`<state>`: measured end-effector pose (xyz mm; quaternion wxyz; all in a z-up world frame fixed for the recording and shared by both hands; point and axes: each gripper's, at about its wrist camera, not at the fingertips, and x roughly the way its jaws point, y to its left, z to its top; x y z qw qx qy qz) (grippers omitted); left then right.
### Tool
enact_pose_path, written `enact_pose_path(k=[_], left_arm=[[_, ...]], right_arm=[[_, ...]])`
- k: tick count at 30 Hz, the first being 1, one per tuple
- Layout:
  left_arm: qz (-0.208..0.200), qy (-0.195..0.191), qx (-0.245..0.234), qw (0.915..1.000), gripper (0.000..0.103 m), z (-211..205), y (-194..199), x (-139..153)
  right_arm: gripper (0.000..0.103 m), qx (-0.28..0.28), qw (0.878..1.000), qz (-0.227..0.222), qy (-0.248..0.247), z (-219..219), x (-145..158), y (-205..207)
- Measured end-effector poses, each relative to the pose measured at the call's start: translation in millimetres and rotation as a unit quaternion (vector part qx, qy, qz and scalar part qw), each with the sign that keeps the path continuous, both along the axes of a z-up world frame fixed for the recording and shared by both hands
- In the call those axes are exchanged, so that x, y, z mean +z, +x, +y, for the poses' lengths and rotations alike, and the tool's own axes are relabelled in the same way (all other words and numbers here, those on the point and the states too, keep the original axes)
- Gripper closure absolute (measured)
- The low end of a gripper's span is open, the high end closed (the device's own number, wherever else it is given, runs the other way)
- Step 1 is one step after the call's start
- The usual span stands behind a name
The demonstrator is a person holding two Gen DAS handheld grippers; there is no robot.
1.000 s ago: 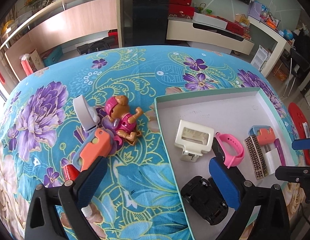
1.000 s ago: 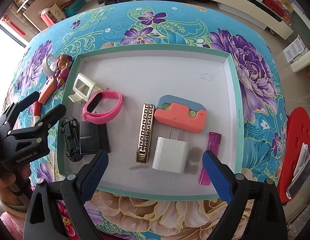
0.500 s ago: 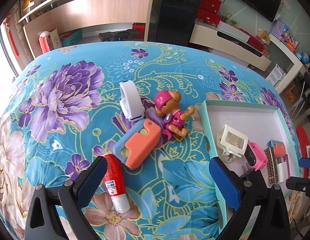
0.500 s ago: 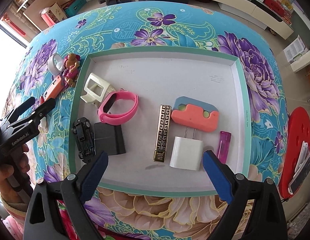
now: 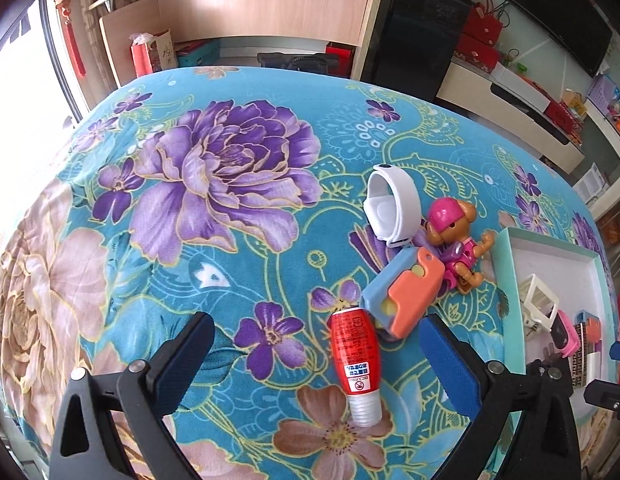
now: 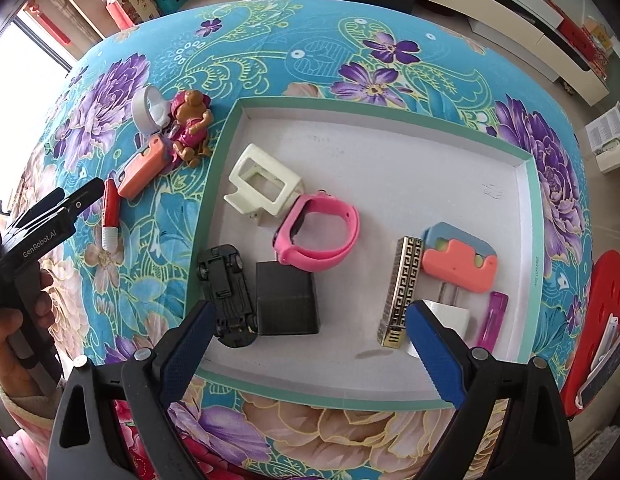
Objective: Organize rigid objects
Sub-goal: 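Withdraw both tools from the tray toward the remaining objects, then move the left tool toward the red glue stick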
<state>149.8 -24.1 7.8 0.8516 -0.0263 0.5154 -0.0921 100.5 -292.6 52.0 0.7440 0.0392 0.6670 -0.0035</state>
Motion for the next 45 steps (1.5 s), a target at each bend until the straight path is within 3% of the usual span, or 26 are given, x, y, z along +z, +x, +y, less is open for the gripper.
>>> enact_pose_path(k=[7, 18, 24, 29, 36, 40, 45], left_arm=[[0.012, -0.006, 0.023, 0.9996, 0.000, 23, 4, -5], [0.049, -0.052, 0.048, 0.9962, 0.000, 58, 8, -15], [0.067, -0.038, -0.007, 0.9970, 0.000, 58, 4, -7], [0.075, 0.017, -0.063, 0.9950, 0.000, 46, -4, 2], [0.106, 0.062, -0.170, 0.9778, 0.000, -1, -13, 2], [0.116, 0.068, -0.183, 0.9740, 0.000, -23, -6, -3], [0.119, 0.081, -0.149, 0.9783, 0.000, -40, 14, -19]], right_arm=[[0.008, 0.027, 1.000, 0.002, -0.003, 29, -2, 13], [0.008, 0.058, 0.998, 0.002, -0.005, 74, 1, 29], [0.008, 0.068, 0.998, 0.011, -0.013, 91, 6, 31], [0.008, 0.067, 0.997, 0.021, -0.014, 101, 8, 33], [0.008, 0.065, 0.997, 0.026, -0.018, 104, 13, 30], [0.008, 0.057, 0.998, 0.021, -0.017, 97, 18, 24], [0.008, 0.051, 0.998, 0.017, -0.020, 85, 20, 17]])
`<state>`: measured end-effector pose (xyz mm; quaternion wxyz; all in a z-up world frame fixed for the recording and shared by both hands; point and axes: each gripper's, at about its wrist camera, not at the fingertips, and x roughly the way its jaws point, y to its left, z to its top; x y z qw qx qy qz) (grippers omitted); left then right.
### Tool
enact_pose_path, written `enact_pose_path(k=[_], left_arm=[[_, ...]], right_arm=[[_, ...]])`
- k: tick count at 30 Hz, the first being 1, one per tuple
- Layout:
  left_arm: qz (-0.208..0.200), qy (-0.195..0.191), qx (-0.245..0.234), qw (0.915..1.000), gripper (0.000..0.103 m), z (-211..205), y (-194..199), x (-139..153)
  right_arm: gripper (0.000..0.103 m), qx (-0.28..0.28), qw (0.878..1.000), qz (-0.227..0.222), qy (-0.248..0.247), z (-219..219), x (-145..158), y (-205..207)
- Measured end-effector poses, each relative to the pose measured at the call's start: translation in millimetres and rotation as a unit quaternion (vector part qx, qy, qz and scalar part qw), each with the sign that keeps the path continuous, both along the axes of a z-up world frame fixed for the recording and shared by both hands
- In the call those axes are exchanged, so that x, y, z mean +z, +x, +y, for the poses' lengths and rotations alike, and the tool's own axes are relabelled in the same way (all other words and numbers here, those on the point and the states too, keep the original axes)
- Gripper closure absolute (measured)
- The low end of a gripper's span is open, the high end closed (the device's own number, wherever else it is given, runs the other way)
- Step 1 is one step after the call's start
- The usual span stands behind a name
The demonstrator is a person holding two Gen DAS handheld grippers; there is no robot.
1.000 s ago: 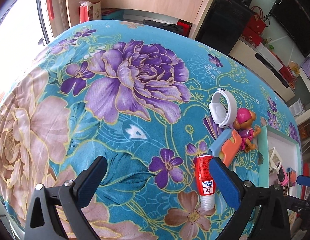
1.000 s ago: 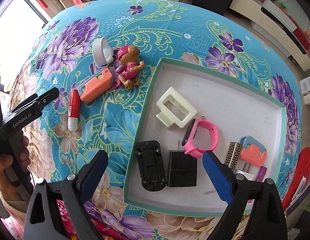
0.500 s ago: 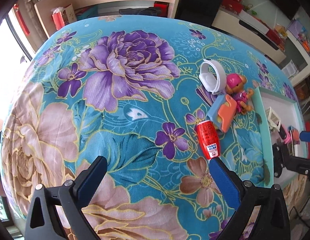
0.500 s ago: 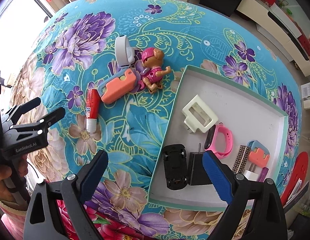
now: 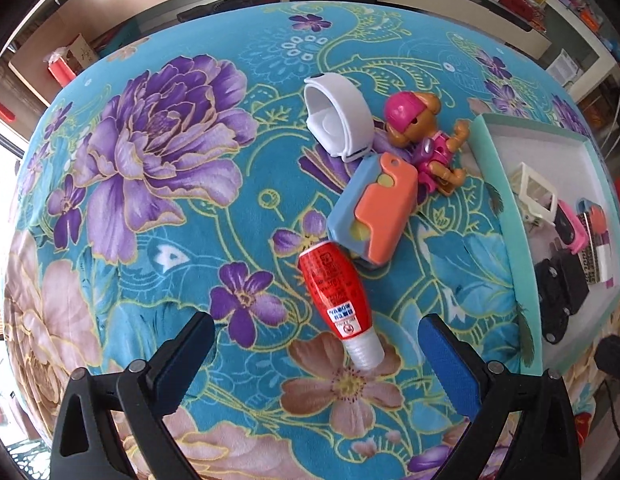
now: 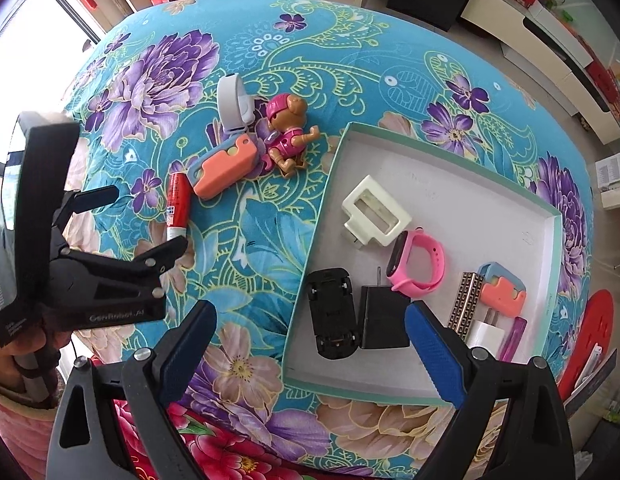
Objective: Organize rigid objects
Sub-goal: 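Move the left tool toward the red glue stick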
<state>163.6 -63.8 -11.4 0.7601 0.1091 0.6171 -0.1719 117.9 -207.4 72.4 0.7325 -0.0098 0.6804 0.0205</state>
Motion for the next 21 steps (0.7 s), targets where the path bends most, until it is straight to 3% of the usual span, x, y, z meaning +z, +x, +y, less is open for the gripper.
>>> enact_pose_path(k=[5, 12, 16, 19, 21], left_arm=[[0.006, 0.001, 0.034, 0.9994, 0.000, 1, 11, -15], [0.008, 0.005, 0.099, 0.9951, 0.000, 48, 35, -24], [-0.004, 0.004, 0.101, 0.9949, 0.000, 60, 41, -22], [-0.009, 0.001, 0.088, 0.9961, 0.007, 64, 45, -24], [-0.011, -0.001, 0.078, 0.9969, 0.017, 62, 52, -22]], right_arm=[[0.008, -0.006, 1.000, 0.004, -0.001, -10, -3, -1], [0.008, 0.000, 1.000, 0.008, -0.001, -12, -8, 1], [0.008, 0.002, 1.000, -0.001, 0.011, -6, -9, 11], [0.008, 0.013, 1.000, -0.012, 0.021, 6, -9, 23], [0.008, 0.026, 0.999, -0.020, 0.028, 17, -9, 33]])
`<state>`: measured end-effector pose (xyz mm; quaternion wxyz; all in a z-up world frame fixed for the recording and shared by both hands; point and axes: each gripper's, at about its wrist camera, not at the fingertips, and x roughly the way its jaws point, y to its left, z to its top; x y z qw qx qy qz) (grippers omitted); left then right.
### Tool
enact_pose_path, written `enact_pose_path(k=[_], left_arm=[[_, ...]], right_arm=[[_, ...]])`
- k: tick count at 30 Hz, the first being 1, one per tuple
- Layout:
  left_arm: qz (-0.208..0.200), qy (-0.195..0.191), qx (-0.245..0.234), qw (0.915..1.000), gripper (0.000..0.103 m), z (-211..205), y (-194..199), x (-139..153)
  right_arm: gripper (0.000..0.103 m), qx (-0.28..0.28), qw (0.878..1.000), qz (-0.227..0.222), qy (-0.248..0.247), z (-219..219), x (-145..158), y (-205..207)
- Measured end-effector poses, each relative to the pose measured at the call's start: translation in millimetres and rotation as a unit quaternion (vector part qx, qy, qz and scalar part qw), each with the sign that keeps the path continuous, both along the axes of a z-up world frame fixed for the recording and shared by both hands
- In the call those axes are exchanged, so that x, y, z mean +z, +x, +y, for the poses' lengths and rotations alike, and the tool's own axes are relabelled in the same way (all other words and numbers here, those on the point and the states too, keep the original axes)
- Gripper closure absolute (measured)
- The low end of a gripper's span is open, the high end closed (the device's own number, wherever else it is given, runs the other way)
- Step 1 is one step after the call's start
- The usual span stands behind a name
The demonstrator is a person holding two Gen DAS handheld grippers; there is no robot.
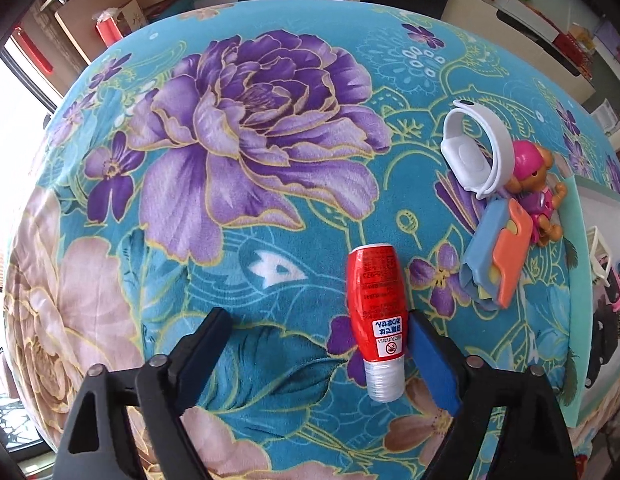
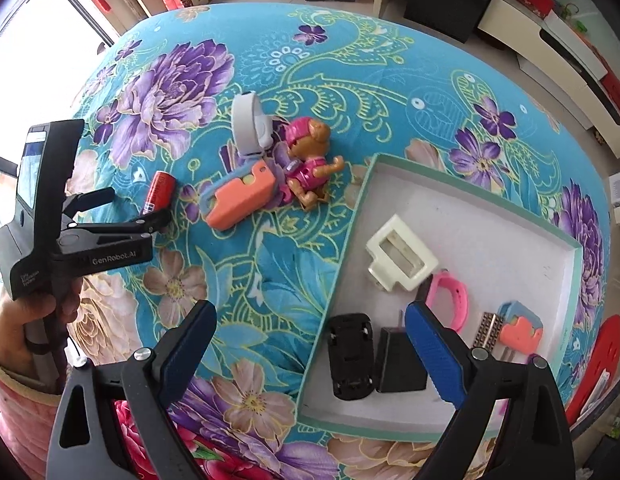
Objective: Organize rigid objects
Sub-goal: 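Move the left tool toward the red glue stick, then grasp the red glue stick with the left tool while the right tool grasps the orange-blue slider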
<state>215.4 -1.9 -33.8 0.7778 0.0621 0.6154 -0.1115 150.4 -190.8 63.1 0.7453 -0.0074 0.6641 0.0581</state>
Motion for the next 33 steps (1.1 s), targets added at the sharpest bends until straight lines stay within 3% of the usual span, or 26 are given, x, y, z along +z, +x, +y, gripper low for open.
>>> enact_pose_path(k=[10, 22, 33], left_arm=[[-0.021, -0.007, -0.032, 0.9992, 0.050, -5, -9, 8], [-0.037, 0.003, -0.045, 0.9983, 0.051, 33, -2, 2], [-0.051, 0.002, -0.053, 0.9973, 0.051, 62, -9, 3]], right_arm=[[0.008, 0.125, 0.992, -0.013, -0.013, 57, -27, 36], [0.008, 0.204, 0.979, -0.010, -0.013, 82, -57, 65], [0.008, 0.229, 0.973, -0.002, -0.019, 111, -87, 97]])
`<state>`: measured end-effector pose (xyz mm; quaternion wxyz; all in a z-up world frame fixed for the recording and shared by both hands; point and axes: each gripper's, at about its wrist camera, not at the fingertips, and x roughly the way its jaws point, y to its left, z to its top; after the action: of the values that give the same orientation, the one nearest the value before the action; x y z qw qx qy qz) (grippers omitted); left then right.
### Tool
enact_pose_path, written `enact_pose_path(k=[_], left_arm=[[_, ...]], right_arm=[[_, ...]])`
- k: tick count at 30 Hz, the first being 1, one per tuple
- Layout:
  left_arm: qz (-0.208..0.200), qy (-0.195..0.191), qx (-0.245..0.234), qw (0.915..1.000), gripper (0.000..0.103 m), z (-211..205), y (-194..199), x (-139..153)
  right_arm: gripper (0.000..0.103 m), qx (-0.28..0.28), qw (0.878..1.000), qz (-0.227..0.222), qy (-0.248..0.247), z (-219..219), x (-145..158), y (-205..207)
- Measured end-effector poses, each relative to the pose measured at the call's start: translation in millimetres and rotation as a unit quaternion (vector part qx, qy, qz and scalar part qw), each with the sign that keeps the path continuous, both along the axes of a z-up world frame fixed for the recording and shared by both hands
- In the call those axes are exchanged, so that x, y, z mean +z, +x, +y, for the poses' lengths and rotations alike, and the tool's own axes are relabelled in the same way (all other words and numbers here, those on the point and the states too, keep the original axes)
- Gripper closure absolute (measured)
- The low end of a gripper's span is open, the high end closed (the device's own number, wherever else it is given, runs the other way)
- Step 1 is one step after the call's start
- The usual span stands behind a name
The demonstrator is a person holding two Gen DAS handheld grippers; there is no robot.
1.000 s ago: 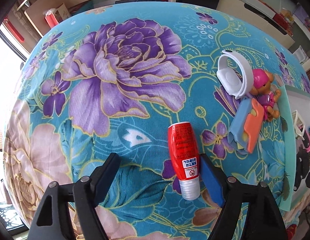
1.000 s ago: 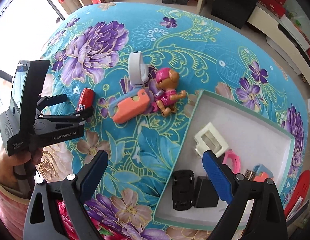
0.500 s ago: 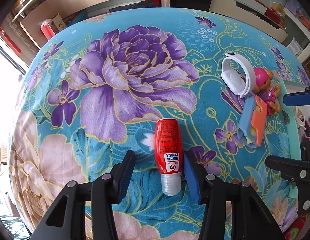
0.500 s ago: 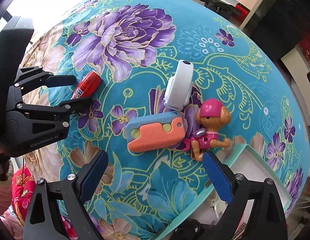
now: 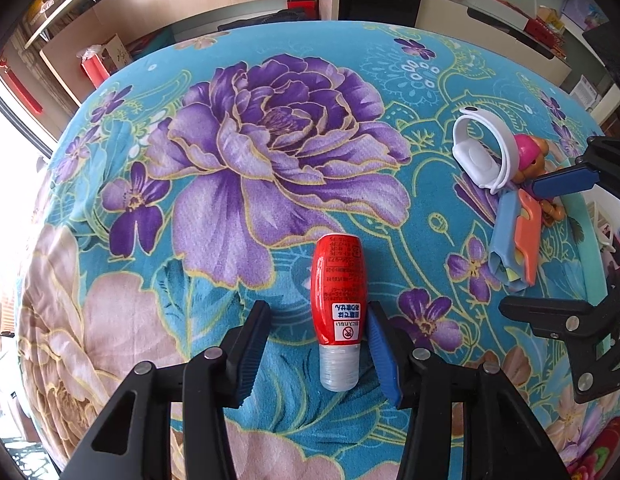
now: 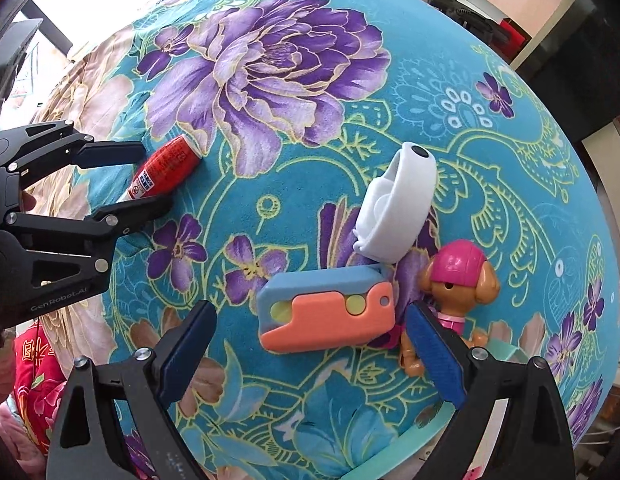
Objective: Organize rigid objects
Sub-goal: 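Grasp the red glue stick with the left tool while the right tool grasps the orange-blue slider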
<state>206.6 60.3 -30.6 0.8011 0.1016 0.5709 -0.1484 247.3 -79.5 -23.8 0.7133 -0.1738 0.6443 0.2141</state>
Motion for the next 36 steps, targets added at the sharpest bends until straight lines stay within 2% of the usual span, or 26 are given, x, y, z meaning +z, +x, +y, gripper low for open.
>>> enact_pose_path(k=[7, 12, 18, 25, 28, 32, 36], left_arm=[[-0.006, -0.002, -0.003, 1.0000, 0.051, -2, 11, -7], [-0.009, -0.002, -0.004, 1.0000, 0.051, -4, 21, -8], [-0.009, -0.001, -0.001, 1.0000, 0.052, -8, 31, -10], [-0.011, 0.007, 0.001, 0.9999, 0.052, -15, 31, -10], [-0.008, 0.008, 0.003, 0.9999, 0.053, -16, 30, -10], [-0.003, 0.011, 0.003, 0.9999, 0.058, -19, 27, -8], [0.004, 0.007, 0.002, 1.0000, 0.072, -23, 22, -5]], right_arm=[[0.008, 0.009, 1.000, 0.011, -0.015, 14, -28, 5], [0.008, 0.004, 1.000, 0.015, -0.004, 20, -45, 10], [0.008, 0.003, 1.000, 0.014, -0.001, 28, -54, 15], [0.012, -0.009, 1.000, 0.015, -0.002, 12, -38, 9], [0.017, -0.013, 1.000, 0.012, -0.003, 13, -32, 3], [0.029, -0.019, 1.000, 0.008, -0.004, 16, -26, -2], [0.031, -0.035, 0.999, 0.003, -0.009, 19, -24, -6]])
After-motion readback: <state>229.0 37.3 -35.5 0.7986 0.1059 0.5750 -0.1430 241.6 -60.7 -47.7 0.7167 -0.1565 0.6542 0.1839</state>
